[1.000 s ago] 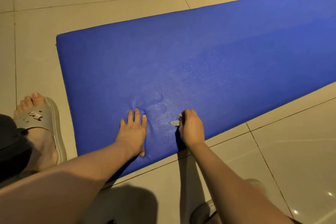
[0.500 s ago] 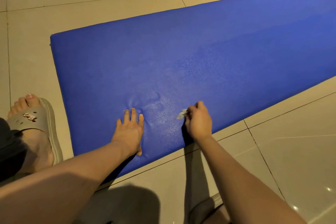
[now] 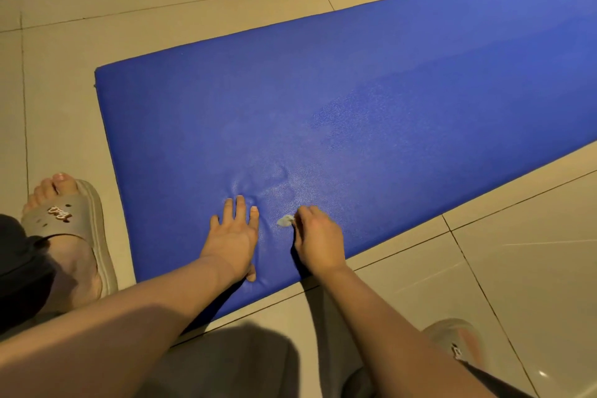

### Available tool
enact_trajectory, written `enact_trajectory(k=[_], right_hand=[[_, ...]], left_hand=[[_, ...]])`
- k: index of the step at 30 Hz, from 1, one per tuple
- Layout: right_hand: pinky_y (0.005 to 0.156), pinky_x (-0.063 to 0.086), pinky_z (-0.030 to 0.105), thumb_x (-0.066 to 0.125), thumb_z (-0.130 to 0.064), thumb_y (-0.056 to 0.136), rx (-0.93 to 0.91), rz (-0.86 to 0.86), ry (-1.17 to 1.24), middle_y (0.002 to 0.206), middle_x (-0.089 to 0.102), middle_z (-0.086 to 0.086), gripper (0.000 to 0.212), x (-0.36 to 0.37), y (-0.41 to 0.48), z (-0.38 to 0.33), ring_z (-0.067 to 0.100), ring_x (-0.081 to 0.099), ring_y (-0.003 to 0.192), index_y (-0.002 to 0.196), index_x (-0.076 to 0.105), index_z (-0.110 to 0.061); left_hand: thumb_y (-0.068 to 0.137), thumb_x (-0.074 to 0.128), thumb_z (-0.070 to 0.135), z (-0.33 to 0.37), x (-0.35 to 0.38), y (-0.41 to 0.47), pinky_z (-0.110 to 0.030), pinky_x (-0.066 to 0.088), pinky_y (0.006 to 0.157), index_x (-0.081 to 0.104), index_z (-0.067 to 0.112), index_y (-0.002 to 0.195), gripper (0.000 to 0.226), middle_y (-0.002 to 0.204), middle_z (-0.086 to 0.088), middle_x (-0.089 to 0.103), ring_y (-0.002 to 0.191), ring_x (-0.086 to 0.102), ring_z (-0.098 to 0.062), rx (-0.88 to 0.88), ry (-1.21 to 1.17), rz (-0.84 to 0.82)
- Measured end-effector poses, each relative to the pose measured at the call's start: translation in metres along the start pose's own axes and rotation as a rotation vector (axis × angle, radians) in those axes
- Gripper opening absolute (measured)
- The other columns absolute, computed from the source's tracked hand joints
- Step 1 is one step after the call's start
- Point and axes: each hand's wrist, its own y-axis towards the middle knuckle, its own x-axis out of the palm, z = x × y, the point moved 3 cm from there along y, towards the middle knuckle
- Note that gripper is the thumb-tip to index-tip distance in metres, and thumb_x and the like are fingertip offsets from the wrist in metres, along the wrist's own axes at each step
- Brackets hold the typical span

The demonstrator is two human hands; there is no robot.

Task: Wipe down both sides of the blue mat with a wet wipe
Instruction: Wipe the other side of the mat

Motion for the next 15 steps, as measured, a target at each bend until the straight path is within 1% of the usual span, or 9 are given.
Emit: enact_trajectory(k=[1,2,4,6,7,8,11,13,15], right_hand=[[0.06,0.033,0.032,0.057,-0.017,0.096,0.014,0.008,-0.021,0.093,0.062,0.008,0.009,-0.007,0.006,0.009,0.033,0.061,0.08,0.088,0.055,-0.015],[0.061,0.032,0.031,0.056,-0.015,0.096,0.069,0.043,-0.028,0.095,0.063,0.006,0.011,-0.016,0.014,0.022,0.033,0.061,0.082,0.086,0.053,-0.017],[0.062,0.032,0.032,0.054,-0.012,0.096,0.268,0.138,-0.016,0.097,0.065,0.004,0.015,-0.039,0.032,0.057,0.034,0.06,0.083,0.083,0.048,-0.018],[0.063,0.033,0.032,0.053,-0.014,0.097,0.451,0.217,0.027,0.097,0.066,0.006,0.006,-0.061,0.043,0.09,0.032,0.057,0.078,0.091,0.051,-0.014],[0.063,0.034,0.033,0.054,-0.014,0.097,0.506,0.239,0.054,0.099,0.067,0.008,0.002,-0.067,0.045,0.1,0.029,0.054,0.076,0.097,0.054,-0.012],[0.064,0.035,0.033,0.054,-0.014,0.098,0.529,0.246,0.066,0.103,0.068,0.009,0.004,-0.068,0.046,0.102,0.027,0.053,0.076,0.101,0.055,-0.011],[0.066,0.034,0.031,0.052,-0.017,0.101,0.434,0.185,0.094,0.106,0.069,0.008,0.01,-0.051,0.038,0.064,0.033,0.062,0.084,0.092,0.052,-0.012],[0.065,0.035,0.032,0.049,-0.023,0.103,0.315,0.114,0.095,0.104,0.066,0.01,0.016,-0.026,0.027,0.027,0.034,0.063,0.087,0.095,0.054,-0.01],[0.065,0.043,0.037,0.048,-0.023,0.102,0.156,0.049,0.06,0.1,0.063,0.012,0.017,-0.004,0.015,-0.008,0.032,0.063,0.084,0.1,0.057,-0.009]], left_hand=[[0.065,0.083,0.064,0.0,0.0,0.0,-0.052,0.029,0.115,-0.003,0.007,0.159,0.139,0.163,-0.026,-0.009,0.151,0.0,-0.046,0.001,0.0,0.001],[0.065,0.083,0.065,0.0,0.0,-0.001,-0.052,0.029,0.116,-0.003,0.007,0.159,0.139,0.163,-0.025,-0.009,0.151,0.0,-0.045,0.002,-0.003,0.0],[0.066,0.082,0.065,0.0,0.001,-0.001,-0.053,0.027,0.117,-0.003,0.008,0.159,0.139,0.164,-0.025,-0.01,0.151,-0.001,-0.045,0.002,-0.008,0.003],[0.065,0.082,0.066,-0.001,0.001,-0.001,-0.053,0.026,0.117,-0.003,0.009,0.159,0.139,0.164,-0.024,-0.011,0.152,-0.001,-0.045,0.003,-0.012,0.002],[0.065,0.082,0.066,0.0,0.001,-0.001,-0.053,0.026,0.118,-0.003,0.009,0.159,0.139,0.164,-0.024,-0.011,0.152,-0.001,-0.045,0.003,-0.013,0.001],[0.065,0.082,0.066,0.0,0.001,-0.001,-0.053,0.026,0.117,-0.003,0.009,0.159,0.139,0.164,-0.024,-0.01,0.152,-0.001,-0.045,0.002,-0.012,0.002],[0.064,0.083,0.066,-0.001,0.001,0.0,-0.052,0.028,0.116,-0.002,0.009,0.159,0.14,0.164,-0.024,-0.009,0.152,0.0,-0.044,-0.003,-0.005,0.016],[0.064,0.083,0.065,-0.001,0.002,0.001,-0.052,0.027,0.117,-0.002,0.009,0.159,0.14,0.164,-0.024,-0.009,0.152,-0.001,-0.044,-0.006,-0.01,0.01],[0.065,0.083,0.065,-0.001,0.002,0.001,-0.052,0.026,0.117,-0.004,0.009,0.16,0.14,0.164,-0.024,-0.011,0.152,-0.002,-0.045,-0.008,-0.011,0.001]])
